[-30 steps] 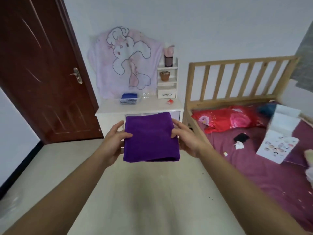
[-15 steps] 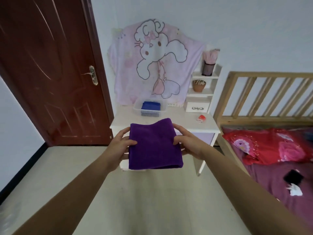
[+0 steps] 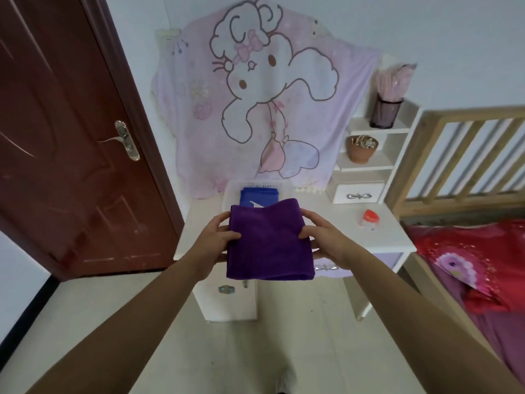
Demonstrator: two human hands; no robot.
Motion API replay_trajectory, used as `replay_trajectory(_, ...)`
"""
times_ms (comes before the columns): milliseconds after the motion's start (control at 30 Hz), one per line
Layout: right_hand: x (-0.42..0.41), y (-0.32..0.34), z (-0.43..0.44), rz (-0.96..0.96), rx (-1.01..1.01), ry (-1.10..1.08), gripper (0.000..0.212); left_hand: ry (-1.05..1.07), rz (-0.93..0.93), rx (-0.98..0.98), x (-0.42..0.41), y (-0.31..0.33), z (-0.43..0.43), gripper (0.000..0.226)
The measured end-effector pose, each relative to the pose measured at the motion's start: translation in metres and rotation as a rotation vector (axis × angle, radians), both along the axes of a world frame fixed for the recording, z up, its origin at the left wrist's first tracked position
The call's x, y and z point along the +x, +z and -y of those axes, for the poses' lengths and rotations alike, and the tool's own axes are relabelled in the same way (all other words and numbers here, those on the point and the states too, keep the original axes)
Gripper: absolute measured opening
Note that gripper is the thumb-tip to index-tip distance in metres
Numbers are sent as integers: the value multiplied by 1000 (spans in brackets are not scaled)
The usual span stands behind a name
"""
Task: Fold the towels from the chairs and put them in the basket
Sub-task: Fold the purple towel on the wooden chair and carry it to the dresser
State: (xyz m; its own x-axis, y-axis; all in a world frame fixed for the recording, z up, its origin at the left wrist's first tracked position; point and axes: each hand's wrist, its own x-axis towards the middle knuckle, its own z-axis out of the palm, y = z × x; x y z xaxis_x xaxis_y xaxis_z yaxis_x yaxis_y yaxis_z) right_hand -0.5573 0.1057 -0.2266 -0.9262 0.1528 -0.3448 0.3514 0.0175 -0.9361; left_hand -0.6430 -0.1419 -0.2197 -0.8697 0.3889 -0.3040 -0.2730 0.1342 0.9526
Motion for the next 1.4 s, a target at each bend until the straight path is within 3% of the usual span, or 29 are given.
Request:
replay_trajectory(200, -133, -32, -49, 79, -66, -32, 60, 29, 67, -104, -130, -23, -60, 67)
replay_trajectory(567, -322, -89, -81, 278, -93, -147, 52, 6, 176, -193, -314, -75, -110, 58)
replay_trajectory(933, -420, -162, -92, 407, -66, -336, 55, -70, 269, -219, -433, -174, -141, 66)
replay_trajectory(1100, -426, -199, -90, 472, -37, -386, 58, -83, 444, -215, -446, -217, -143, 72)
replay_trajectory(1200, -423, -205, -87, 476, 80, -384, 58, -98, 480, -191, -449, -225, -139, 82)
replay_trajectory(1267, -421, -199, -85, 457, 260, -279, 61, -167, 421, -216, -448, -220, -140, 83)
replay_trajectory(1333, -419, -190, -84, 417, 508, -115, 67, -234, 204, -320, -445, -213, -140, 79)
replay_trajectory(1400, -417, -183, -85, 326, 790, 70, 71, -379, -144, -478, -446, -213, -139, 78)
